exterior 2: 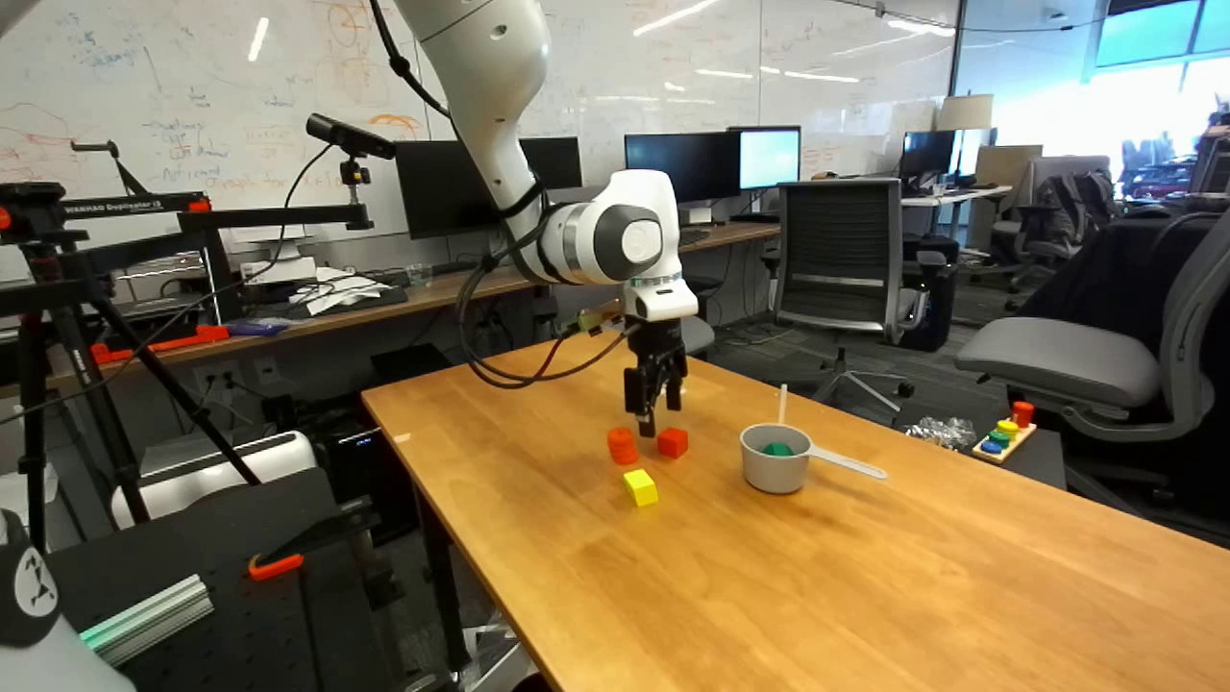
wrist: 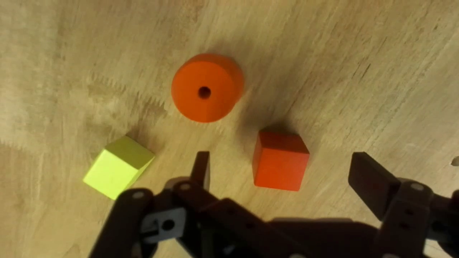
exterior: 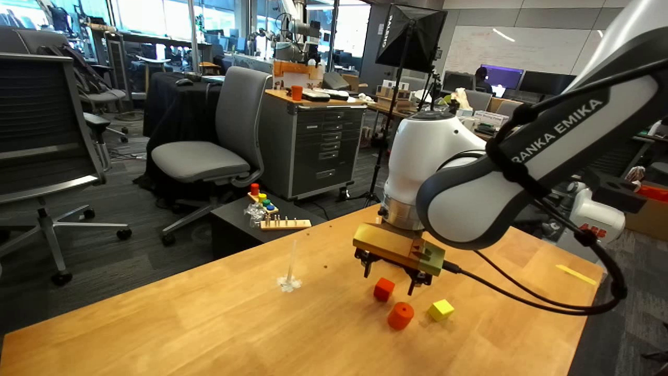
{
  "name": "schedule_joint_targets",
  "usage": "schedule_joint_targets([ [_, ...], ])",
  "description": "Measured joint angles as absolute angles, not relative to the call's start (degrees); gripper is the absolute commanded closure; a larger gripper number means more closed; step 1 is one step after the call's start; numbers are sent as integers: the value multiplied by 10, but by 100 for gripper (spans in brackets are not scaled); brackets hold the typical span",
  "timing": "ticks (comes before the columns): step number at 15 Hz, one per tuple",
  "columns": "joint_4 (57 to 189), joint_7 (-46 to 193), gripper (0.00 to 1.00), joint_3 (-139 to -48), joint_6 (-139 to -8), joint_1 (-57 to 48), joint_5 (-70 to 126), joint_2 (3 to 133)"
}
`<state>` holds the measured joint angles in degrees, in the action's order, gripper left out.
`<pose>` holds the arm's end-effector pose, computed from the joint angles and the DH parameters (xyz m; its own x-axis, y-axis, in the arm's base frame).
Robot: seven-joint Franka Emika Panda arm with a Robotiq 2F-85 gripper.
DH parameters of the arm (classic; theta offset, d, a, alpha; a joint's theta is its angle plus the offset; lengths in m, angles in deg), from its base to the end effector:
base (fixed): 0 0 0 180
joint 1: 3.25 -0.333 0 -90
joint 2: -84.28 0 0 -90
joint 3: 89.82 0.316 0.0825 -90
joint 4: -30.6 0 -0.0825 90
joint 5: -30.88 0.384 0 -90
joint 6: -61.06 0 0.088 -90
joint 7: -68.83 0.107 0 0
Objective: Put all the blocks in the gray pot one at a time except the orange cylindrical block
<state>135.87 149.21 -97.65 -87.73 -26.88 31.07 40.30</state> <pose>0.6098 0.1757 0.1115 0.4595 -0.8835 0.0911 -0.8878 -0.4598 0.0185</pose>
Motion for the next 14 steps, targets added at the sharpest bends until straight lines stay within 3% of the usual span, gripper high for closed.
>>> schedule_joint_targets([
  [10, 1337, 1486, 2, -975, -877, -253, 311, 377],
  [11, 1332, 1484, 26, -974, -877, -252, 311, 373],
  [13, 1321, 1479, 30, -971, -877, -251, 311, 362],
  [14, 1314, 1475, 39, -970, -877, -251, 311, 356],
])
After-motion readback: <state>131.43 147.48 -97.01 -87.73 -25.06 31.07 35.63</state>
